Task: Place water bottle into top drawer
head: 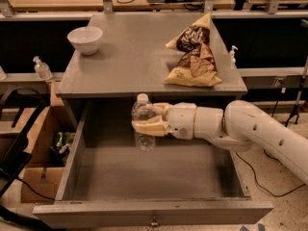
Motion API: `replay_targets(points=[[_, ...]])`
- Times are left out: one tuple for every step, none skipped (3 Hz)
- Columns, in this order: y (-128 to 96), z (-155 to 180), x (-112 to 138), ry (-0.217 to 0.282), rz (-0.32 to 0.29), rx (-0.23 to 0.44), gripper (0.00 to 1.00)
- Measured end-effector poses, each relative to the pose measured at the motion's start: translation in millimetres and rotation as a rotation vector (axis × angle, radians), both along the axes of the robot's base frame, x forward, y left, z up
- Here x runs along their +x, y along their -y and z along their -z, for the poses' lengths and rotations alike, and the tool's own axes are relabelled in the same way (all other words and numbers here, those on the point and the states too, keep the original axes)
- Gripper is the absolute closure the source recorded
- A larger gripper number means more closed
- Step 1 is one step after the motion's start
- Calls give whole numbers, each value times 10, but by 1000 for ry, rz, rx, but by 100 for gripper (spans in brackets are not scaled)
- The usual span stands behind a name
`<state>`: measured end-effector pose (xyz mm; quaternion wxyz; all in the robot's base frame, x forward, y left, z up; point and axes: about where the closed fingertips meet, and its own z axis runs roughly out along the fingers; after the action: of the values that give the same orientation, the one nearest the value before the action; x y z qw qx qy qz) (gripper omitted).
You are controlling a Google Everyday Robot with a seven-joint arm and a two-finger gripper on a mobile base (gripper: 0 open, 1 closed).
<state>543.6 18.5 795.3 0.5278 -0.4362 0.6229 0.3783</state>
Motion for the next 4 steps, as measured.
replay_targets(points=[[14, 383, -96, -8, -13, 14, 100], [-106, 759, -150, -24, 6, 54, 100], [-230, 1047, -182, -51, 23, 32, 100], [-259, 1079, -185, -54, 25, 27, 86]])
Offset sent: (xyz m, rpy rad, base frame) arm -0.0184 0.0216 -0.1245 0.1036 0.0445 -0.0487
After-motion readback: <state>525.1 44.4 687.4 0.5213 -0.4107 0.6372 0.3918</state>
